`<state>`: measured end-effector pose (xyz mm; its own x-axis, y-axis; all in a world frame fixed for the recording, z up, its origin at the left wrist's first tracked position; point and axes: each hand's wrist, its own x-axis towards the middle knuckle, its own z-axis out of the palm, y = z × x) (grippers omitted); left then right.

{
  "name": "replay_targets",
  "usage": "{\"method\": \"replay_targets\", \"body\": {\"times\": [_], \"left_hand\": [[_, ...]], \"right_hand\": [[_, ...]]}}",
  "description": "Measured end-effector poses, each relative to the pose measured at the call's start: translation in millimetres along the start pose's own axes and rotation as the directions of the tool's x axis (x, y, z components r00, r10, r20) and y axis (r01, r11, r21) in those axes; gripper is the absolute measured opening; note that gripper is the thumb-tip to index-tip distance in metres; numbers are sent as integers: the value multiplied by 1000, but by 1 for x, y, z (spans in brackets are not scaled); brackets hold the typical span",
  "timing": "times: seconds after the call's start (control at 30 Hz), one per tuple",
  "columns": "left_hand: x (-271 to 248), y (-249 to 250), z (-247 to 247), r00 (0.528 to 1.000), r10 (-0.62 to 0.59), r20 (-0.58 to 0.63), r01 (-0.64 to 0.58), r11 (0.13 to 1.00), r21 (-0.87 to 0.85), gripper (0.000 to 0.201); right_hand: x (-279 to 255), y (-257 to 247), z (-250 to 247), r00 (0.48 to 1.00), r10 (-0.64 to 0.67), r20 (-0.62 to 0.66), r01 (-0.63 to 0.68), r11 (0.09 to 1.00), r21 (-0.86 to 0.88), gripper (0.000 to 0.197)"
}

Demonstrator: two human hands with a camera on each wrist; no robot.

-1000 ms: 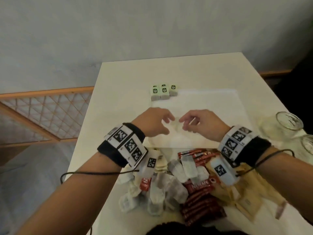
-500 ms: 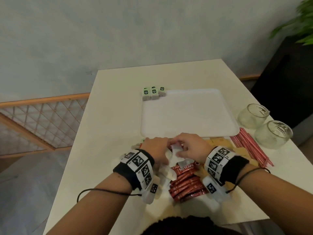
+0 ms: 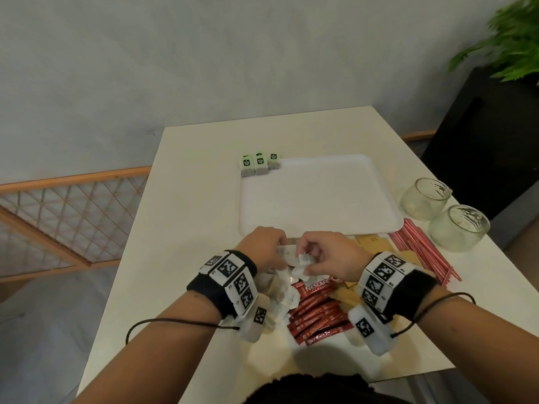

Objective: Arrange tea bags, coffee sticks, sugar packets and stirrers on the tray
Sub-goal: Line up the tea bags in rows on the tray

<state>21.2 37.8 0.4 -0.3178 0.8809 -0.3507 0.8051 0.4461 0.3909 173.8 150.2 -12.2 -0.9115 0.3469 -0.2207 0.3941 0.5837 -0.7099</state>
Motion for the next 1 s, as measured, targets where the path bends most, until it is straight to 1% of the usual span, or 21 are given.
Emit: {"method": "replay_targets", "body": {"times": [0.1,0.13,0.17,0.27,0.37,0.43,0.5,0.57,0.67,0.73,0.87,0.93,0.97,1.0], "left_hand": [[-5,2,-1,999,47,-18,-48,997,-57,31],[-7,2,-2,998,53,-20,-54,996,-69,33],[-7,1,-2,998,55,-21,-56,996,-74,33],[-9,-1,-3,998,43,-37,-45,998,-36,29],[-10,-4,-6,997,-7,-75,7,1000,-5,24],[-10,-5,-7,996,-46,-78,47,999,14,22],[-9,-5,-7,997,-65,-49,65,998,-5,24],[-9,-4,-6,999,-49,-8,49,997,-54,24],[-10,0,-6,999,12,47,-4,985,-173,24],[-13,2,-8,994,67,82,-39,953,-302,25],[-19,0,-12,977,145,156,-53,876,-479,32],[-22,-1,-15,976,138,170,-15,817,-577,33],[-23,-1,-16,981,124,152,-7,795,-606,29],[-24,-1,-17,986,112,124,-14,794,-607,25]], "right_hand": [[3,-5,0,999,-32,-40,35,997,72,58],[5,-6,-1,999,-30,-45,34,996,83,61],[5,-7,-2,999,-23,-48,28,995,94,60],[5,-7,-4,998,5,-55,4,987,162,43],[0,-12,-7,998,38,-57,-26,979,204,36],[-3,-18,-11,997,35,-66,-25,989,145,34],[-5,-25,-15,997,10,-81,-3,996,86,30],[-4,-31,-17,996,-32,-78,39,995,89,26],[2,-31,-18,996,-93,10,92,993,72,28],[4,-28,-20,996,-73,46,69,994,87,33],[3,-25,-25,999,-32,21,31,997,73,45],[4,-25,-27,1000,-5,15,4,1000,27,41],[5,-25,-29,1000,7,9,-7,1000,-11,33],[6,-26,-30,1000,13,4,-13,999,-52,24]]}}
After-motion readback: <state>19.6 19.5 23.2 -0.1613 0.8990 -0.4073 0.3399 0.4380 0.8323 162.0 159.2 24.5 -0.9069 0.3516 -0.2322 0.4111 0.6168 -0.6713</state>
